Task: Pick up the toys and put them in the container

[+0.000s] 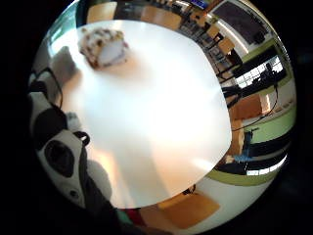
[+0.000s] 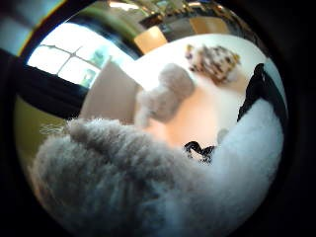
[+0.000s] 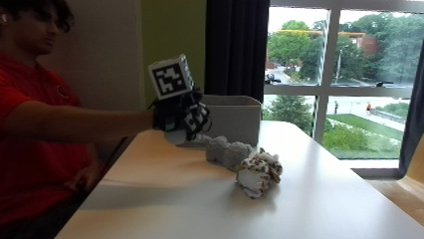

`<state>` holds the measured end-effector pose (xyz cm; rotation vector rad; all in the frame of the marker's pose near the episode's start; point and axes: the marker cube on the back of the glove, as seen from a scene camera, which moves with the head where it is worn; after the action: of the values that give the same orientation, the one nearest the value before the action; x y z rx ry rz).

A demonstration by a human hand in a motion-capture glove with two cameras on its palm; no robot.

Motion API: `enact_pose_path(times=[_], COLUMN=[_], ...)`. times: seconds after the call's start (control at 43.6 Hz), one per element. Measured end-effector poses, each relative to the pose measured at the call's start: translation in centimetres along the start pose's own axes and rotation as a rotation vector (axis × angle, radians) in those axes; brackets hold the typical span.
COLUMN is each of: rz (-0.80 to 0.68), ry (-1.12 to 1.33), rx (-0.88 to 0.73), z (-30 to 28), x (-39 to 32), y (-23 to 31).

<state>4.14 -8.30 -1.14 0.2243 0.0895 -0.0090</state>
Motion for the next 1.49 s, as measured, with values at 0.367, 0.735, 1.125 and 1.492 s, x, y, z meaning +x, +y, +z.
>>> enact_pose_path(times=[0.367, 0.735, 1.125, 1.492], rz=[-0.044, -0.209, -0.136, -0.137], ry=[0.007, -0.075, -0.004, -0.01], rx=[0.093, 0.084, -0.194, -0.245], z=[-8.5, -8.6, -5.9, -5.7], x=[-16.2, -30.8, -35.3, -27.4], y=[-9.6, -11.6, -10.9, -9.9])
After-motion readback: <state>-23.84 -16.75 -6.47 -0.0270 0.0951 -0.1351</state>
